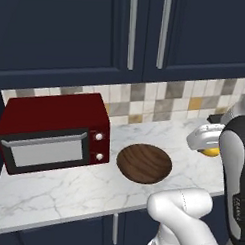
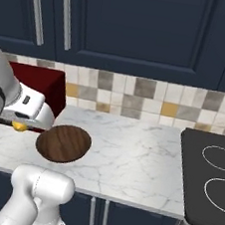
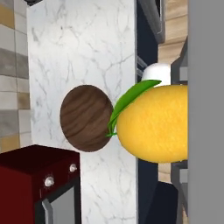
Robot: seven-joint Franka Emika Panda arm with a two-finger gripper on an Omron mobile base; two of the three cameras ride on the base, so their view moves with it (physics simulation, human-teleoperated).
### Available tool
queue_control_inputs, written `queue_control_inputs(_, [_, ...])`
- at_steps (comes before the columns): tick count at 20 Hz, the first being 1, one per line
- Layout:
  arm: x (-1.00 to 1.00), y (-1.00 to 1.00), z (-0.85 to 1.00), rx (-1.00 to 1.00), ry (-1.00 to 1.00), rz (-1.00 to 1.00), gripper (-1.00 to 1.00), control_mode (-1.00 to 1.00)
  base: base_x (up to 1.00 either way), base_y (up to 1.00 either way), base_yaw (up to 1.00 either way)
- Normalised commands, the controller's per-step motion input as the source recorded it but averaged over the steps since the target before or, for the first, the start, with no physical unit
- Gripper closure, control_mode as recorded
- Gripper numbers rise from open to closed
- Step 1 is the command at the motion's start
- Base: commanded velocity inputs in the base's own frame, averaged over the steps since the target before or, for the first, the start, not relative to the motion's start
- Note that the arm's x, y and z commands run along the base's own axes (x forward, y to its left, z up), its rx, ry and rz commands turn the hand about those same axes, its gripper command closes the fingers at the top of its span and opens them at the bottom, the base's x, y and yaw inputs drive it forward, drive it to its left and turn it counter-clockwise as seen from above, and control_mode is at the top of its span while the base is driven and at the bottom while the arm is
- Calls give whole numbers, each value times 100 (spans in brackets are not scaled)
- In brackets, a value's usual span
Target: Take the broccoli, pear, and lemon from the freezer and place them in the bowl on the counter.
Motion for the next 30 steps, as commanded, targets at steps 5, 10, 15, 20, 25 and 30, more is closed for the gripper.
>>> queue_control_inputs(5, [41,0,-78,0,1,9,100,-100,0,0,0])
queue_control_inputs(10, [50,9,-62,0,1,3,100,-100,0,0,0])
queue_control_inputs(15, [46,20,-51,0,5,0,100,-100,0,0,0])
queue_control_inputs(20, [40,6,-46,0,5,0,100,-100,0,0,0])
queue_control_inputs(25, [37,0,-43,0,3,2,100,-100,0,0,0])
queue_control_inputs(30, [40,9,-51,0,6,0,100,-100,0,0,0])
